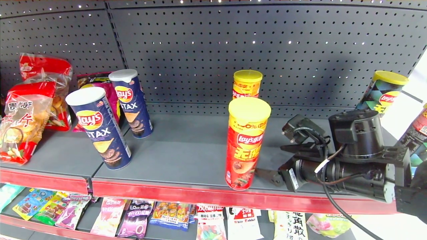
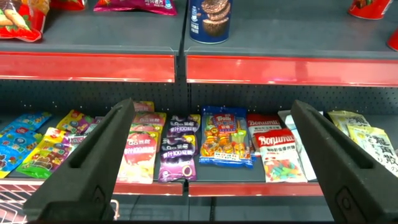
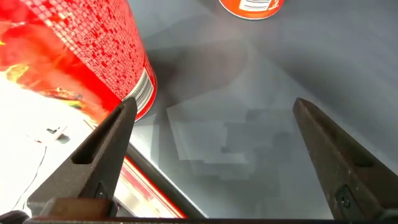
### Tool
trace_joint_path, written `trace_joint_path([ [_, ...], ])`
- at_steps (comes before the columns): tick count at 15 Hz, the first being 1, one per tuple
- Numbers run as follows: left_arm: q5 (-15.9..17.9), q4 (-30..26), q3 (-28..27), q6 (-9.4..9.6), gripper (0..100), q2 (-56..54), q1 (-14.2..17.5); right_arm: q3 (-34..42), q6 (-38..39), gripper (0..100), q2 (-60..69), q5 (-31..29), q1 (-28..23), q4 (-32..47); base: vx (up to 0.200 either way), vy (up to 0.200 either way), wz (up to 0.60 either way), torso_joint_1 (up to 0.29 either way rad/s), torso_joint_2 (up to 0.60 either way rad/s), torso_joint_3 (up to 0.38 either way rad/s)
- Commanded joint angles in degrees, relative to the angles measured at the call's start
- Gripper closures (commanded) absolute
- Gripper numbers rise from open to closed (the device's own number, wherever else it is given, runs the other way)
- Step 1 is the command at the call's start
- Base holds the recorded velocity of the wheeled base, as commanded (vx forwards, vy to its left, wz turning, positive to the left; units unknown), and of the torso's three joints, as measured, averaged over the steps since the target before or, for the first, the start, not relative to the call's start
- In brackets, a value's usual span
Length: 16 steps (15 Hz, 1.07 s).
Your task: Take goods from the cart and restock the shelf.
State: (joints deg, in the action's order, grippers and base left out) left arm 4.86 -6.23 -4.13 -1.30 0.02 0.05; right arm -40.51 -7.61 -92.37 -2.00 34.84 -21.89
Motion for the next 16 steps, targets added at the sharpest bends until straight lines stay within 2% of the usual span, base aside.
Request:
trace_joint_path([
  [1, -0.03, -0.01, 0.0, -0.01, 0, -0.02, 0.04, -0.54, 0.14, 0, -0.44, -0.11, 0.4, 0.01, 0.0, 0.0, 0.0, 0.0, 0.0, 0.0],
  [16, 0.06, 0.08, 0.0, 0.07, 0, -0.02, 0.04, -0.18, 0.4, 0, 1.66, -1.34, 0.23, -0.08, 0.0, 0.0, 0.0, 0.0, 0.0, 0.0],
])
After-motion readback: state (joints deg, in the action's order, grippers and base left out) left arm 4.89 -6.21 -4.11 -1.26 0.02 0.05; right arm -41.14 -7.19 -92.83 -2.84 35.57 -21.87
